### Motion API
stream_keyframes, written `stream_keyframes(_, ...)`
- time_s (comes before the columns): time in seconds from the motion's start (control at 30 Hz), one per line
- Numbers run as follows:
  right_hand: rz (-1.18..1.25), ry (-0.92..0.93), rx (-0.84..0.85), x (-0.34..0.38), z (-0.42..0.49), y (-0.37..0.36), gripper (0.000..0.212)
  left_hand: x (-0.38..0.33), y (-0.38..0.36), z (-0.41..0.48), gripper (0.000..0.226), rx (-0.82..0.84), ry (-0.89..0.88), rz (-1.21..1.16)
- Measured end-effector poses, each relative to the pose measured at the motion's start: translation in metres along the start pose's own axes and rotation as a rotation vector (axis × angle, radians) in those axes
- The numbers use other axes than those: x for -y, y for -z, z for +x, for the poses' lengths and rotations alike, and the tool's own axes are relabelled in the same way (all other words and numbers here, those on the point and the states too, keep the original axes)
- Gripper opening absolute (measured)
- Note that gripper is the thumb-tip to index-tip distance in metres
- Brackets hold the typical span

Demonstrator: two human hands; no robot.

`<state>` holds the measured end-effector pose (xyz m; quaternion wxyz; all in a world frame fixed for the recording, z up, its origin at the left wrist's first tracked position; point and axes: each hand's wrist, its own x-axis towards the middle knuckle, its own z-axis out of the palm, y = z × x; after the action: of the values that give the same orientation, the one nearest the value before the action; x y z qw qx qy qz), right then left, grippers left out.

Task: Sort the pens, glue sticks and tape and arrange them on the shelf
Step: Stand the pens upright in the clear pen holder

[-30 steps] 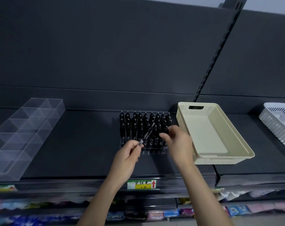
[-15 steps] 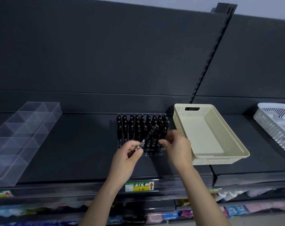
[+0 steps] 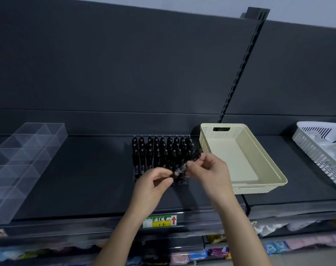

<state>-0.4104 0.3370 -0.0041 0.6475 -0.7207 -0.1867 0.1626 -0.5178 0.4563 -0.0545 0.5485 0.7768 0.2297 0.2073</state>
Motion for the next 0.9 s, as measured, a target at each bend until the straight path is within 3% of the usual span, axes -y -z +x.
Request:
stream_keyframes(0.13, -0.347, 0.16, -0.238, -0.002, 0.017, 0.016, 0.015, 0.016, 0.016, -0.002, 0.007, -0.102, 0.15, 0.086)
stream_keyframes(0.23, -0.441, 0.197, -0.275, -0.004, 0.024, 0.016, 0.006, 0.028, 0.026, -0.003, 0.005, -0.181, 0.258, 0.049)
stream_keyframes(0.63, -0.71, 0.16, -0.098, -0.029, 0.033, 0.004, 0.008, 0.042, 0.036, 0.004, 0.009, -0.269, 0.33, 0.113)
stream_keyframes(0.8, -0.674, 0.115, -0.053, -0.035, 0.031, 0.004, 0.01, 0.044, 0.043, 0.012, 0.032, -0.293, 0.303, 0.192)
stream_keyframes(0.9, -0.648, 0.006, 0.015, -0.039, 0.03, 0.008, 0.032, 0.044, 0.048, 0.02, 0.056, -0.198, 0.297, 0.196)
